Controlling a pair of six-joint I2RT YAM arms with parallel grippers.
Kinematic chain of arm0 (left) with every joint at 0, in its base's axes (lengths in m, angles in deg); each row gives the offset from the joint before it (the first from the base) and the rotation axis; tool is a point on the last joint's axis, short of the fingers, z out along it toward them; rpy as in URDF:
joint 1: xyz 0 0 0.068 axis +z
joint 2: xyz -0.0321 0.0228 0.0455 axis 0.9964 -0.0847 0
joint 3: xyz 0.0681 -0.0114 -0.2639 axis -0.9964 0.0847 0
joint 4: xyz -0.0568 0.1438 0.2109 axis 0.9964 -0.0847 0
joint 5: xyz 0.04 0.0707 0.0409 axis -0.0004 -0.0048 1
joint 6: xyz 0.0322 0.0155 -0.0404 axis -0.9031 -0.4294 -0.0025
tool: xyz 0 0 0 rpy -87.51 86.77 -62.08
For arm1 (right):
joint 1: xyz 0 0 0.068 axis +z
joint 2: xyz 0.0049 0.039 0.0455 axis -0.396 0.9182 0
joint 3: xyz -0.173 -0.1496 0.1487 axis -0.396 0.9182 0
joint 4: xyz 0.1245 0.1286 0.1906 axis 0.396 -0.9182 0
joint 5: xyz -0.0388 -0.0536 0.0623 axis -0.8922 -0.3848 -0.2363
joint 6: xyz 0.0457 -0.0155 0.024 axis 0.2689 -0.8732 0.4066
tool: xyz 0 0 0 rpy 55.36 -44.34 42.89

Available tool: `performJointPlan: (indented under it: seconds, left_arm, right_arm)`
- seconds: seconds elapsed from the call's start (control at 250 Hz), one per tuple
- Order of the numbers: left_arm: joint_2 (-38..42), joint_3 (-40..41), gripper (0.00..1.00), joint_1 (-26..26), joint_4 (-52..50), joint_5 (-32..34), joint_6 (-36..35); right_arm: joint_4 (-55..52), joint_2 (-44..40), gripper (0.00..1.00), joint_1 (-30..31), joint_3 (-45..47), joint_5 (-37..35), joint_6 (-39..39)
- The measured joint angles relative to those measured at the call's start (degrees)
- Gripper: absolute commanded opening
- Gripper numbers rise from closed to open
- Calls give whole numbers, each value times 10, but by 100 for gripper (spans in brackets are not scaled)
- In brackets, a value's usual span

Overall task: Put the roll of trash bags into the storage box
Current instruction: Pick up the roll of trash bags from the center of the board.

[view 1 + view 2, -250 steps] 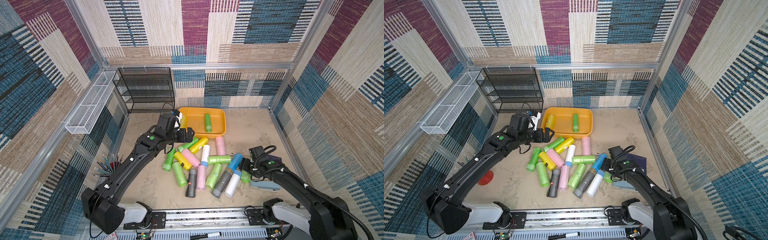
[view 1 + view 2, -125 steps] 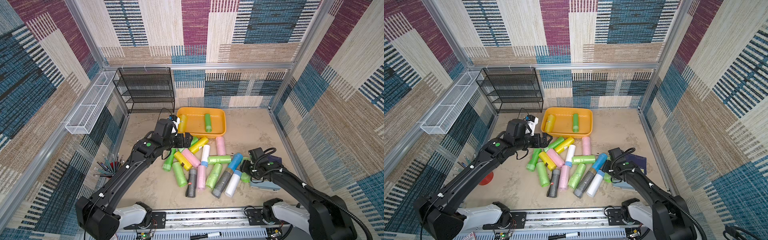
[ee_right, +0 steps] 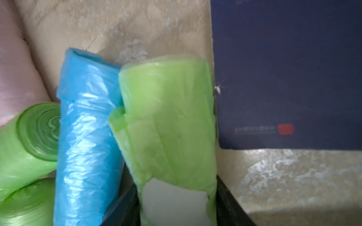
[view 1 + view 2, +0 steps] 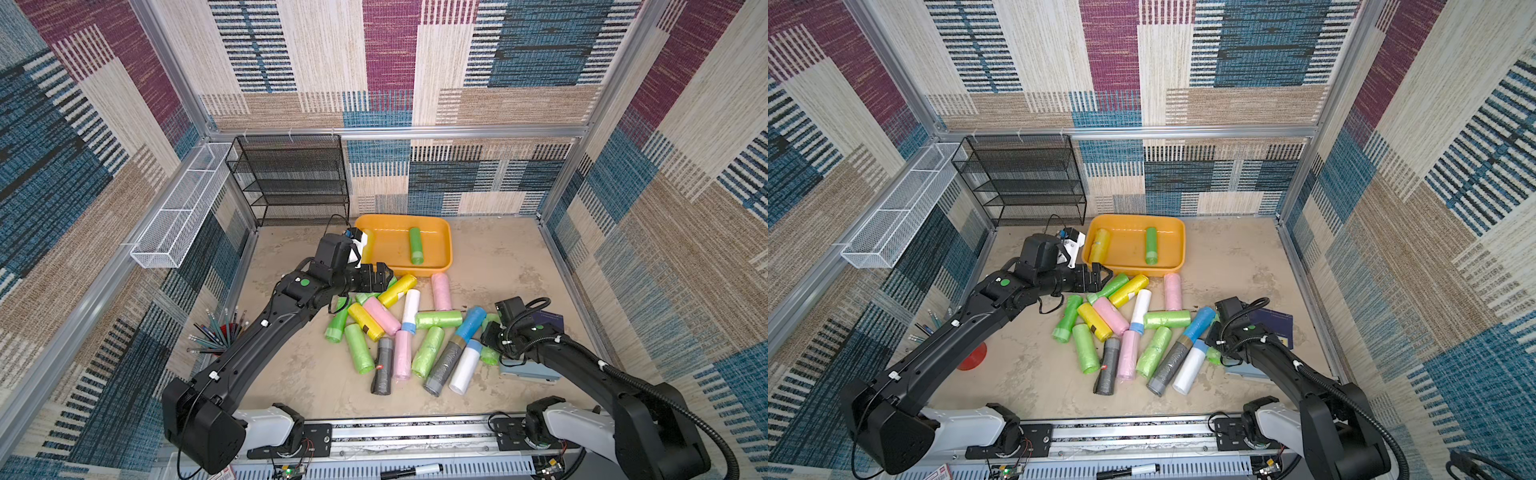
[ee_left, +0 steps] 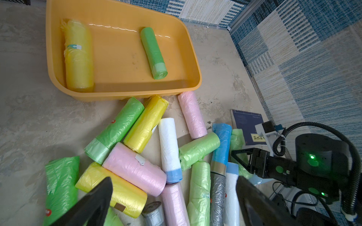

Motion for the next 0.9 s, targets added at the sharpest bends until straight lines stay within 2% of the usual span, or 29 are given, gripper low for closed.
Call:
performJointPlan:
  seconds: [0.108, 0.192, 0.512, 0.9]
  left_arm:
    - [-3, -1, 98, 0, 1, -9, 0]
    - [-3, -1, 98, 0, 2, -14, 0]
    - [-6, -4, 98, 0, 1, -37, 0]
    - [2, -12, 98, 0, 0, -43, 0]
  right_arm:
    - [1, -7, 47, 0, 1, 1, 2]
    - [0, -14, 40, 0, 0, 1, 3]
    - [-1, -23, 42, 0, -50, 10, 4]
    - [46, -38, 41, 0, -63, 60, 13]
